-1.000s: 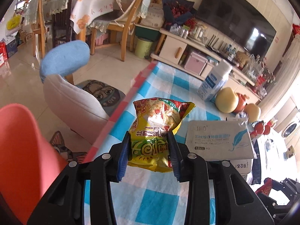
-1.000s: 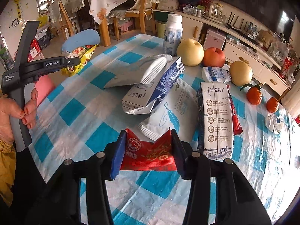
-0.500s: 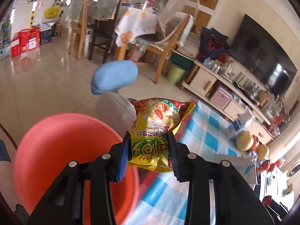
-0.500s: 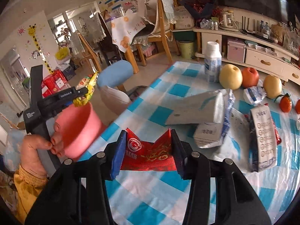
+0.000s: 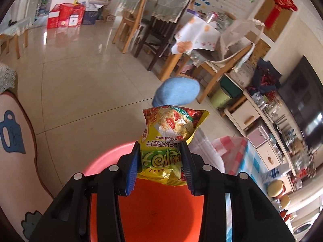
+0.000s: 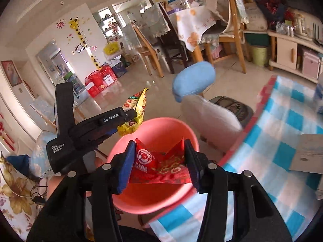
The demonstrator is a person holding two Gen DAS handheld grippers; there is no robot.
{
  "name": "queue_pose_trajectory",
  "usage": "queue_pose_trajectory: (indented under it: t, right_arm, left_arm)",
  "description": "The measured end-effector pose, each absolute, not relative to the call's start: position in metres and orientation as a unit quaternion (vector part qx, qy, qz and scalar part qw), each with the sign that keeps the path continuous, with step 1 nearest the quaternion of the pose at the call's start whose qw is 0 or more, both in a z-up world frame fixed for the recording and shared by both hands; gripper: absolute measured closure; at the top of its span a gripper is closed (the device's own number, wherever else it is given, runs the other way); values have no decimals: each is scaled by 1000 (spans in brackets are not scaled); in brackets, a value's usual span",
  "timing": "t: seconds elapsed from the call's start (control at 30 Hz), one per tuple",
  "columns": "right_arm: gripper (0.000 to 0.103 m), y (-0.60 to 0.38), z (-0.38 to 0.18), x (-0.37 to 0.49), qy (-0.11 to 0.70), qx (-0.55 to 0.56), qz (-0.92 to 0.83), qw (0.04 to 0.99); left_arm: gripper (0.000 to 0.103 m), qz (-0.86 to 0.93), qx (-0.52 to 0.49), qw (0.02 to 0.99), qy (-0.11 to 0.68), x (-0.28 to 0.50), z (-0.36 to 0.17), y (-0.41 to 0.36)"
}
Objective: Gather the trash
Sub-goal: 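Carry the chip bag and red packet over the pink basin and release both, then swing both open grippers back over the table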
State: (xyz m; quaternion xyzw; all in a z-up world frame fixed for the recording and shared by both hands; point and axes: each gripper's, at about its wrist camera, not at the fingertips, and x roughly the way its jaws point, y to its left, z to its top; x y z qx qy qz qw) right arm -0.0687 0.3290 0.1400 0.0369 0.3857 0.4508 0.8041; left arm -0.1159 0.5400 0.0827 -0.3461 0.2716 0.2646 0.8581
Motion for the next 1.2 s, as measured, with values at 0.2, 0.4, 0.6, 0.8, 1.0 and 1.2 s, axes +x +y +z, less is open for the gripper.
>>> queue_pose_trajectory:
  t: [0.2,0.4,0.6,0.8,1.0,1.2]
  right_arm:
    - [25,344,128,-71,396,53,446,801]
    - [20,320,131,-87,365,0,394,843]
    - [17,282,126,-101,337,-75,337,876]
    - [13,236,120,-111,307,-129,311,890]
    - [10,203,124,-118,284,-151,291,901]
    - [8,173,128,-121,288,-147,280,904]
  left_arm:
    - [41,268,-346,855,278,-116,73,554]
    - [21,269,-281,889,241,-112,88,529]
    - [20,256,-257,917,165,-113,108,503]
    - [17,240,-216,942,98,-114,127,472]
    - [14,212,-157,960,89,-100,141,433]
    - [14,160,-126,971,125,-79,148,393]
